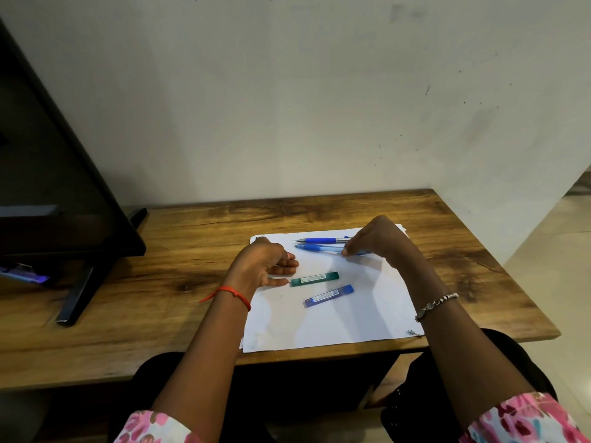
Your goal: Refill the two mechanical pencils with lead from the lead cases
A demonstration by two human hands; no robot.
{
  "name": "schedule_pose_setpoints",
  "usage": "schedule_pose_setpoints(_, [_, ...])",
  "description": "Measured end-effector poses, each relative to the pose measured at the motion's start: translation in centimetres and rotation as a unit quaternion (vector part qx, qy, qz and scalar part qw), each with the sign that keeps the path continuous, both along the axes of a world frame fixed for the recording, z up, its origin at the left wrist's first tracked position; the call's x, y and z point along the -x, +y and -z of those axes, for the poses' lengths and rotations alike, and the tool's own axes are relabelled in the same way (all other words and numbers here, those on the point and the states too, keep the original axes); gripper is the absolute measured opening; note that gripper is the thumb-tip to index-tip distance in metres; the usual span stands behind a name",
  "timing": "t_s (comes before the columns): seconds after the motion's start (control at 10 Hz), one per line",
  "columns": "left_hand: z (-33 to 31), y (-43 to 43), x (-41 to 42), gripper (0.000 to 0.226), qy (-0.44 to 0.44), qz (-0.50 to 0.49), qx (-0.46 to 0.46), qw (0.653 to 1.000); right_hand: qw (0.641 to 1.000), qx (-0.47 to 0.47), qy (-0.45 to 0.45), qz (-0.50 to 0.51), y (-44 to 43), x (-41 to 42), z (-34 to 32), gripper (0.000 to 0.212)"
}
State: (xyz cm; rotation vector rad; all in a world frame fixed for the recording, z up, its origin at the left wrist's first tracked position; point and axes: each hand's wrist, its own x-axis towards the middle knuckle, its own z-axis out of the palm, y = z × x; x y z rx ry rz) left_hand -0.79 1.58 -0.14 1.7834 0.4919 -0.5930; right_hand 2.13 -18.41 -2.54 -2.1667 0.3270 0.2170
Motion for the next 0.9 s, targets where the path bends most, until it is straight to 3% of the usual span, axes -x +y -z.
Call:
schedule_pose_setpoints(0.3, [-0.1,-0.1,0.0,0.021,0.000,-0.005,0.000,1.000,0.998,0.061,0.010,-0.020,0.3,-0.5,0.5,0.046])
schedule_pose_setpoints(0.7, [0.2,0.1,-0.2,0.018,-0.005,-0.010,-0.007,1.000,0.999,0.037,-0.015,-0.033,0.1,-0.3,0.2,0.036])
schedule_pose_setpoints(0.9, [0.5,0.3,-0.1,0.016,-0.043,-0.011,-0.019,0.999,0.995,0.008,-0.096,-0.022,0.9,0.8,-0.9,0.025])
